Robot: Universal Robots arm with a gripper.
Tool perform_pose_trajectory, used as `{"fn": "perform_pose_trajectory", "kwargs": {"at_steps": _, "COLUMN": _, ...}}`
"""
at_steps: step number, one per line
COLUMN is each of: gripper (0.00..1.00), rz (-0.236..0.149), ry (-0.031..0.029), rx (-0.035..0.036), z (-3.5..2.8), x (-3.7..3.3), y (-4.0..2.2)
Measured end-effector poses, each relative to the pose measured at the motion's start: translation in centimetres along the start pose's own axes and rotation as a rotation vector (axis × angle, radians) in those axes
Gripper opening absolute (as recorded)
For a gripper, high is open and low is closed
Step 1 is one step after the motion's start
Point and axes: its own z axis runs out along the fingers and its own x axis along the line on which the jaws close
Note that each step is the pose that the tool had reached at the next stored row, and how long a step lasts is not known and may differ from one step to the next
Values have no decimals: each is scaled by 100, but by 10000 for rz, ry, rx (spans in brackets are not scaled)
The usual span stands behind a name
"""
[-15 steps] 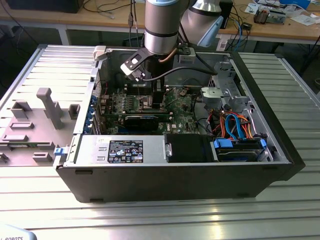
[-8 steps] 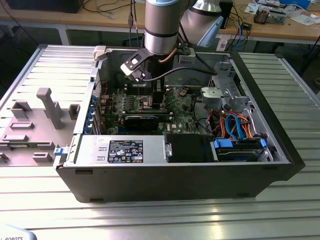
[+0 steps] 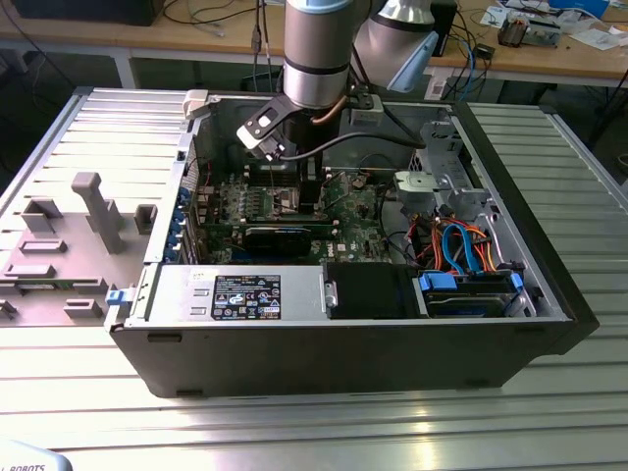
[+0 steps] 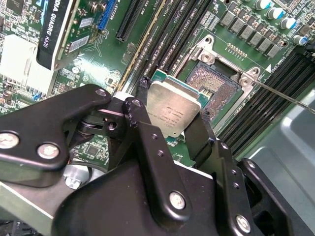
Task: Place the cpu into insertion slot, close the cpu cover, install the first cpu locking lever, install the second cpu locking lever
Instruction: 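Place the cpu into insertion slot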
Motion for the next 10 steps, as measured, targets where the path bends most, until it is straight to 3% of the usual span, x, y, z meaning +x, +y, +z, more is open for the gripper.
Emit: {"fn": "perform_pose_trajectory", "kwargs": {"at_steps": 10, "gripper": 54, "rz": 0, "ry": -4, "rx": 0, "z": 24, "x": 2, "y": 0}}
